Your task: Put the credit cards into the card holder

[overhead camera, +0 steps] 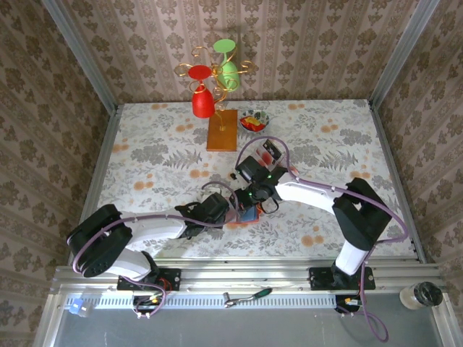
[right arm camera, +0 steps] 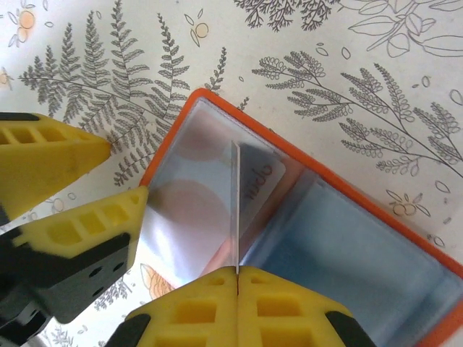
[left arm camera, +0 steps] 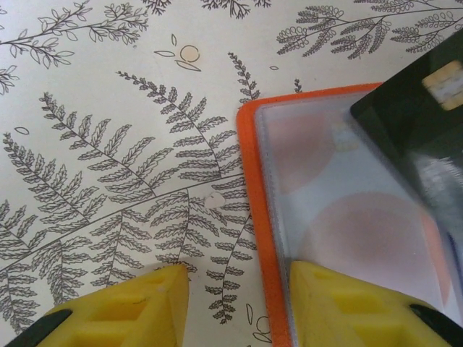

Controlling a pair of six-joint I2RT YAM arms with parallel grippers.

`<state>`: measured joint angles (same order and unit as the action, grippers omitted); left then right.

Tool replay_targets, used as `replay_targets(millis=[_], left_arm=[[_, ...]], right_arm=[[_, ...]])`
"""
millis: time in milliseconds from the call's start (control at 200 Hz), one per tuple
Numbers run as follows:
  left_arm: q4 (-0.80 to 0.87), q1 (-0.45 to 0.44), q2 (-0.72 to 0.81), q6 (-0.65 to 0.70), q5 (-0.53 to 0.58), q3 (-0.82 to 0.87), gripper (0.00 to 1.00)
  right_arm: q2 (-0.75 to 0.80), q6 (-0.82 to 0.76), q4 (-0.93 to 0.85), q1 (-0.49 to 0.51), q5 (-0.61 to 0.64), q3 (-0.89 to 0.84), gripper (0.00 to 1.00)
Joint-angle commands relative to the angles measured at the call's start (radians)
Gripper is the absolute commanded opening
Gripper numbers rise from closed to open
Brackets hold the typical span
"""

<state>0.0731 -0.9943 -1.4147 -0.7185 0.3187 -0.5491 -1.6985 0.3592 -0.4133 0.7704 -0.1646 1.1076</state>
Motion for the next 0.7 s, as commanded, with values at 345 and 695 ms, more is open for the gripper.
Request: replay_targets(millis=[345, 695], left_arm=[[0.007, -0.027, -0.024, -0.007, 0.024, -0.003, 0.42], [0.016, -0.046, -0.047, -0.017, 0.03, -0.022, 0.42]], right_arm=[[0.128, 0.14, 0.086, -0.004, 0.088, -0.2, 0.0], [0.164, 0.172, 0.118, -0.043, 0.058, -0.252, 0.0]])
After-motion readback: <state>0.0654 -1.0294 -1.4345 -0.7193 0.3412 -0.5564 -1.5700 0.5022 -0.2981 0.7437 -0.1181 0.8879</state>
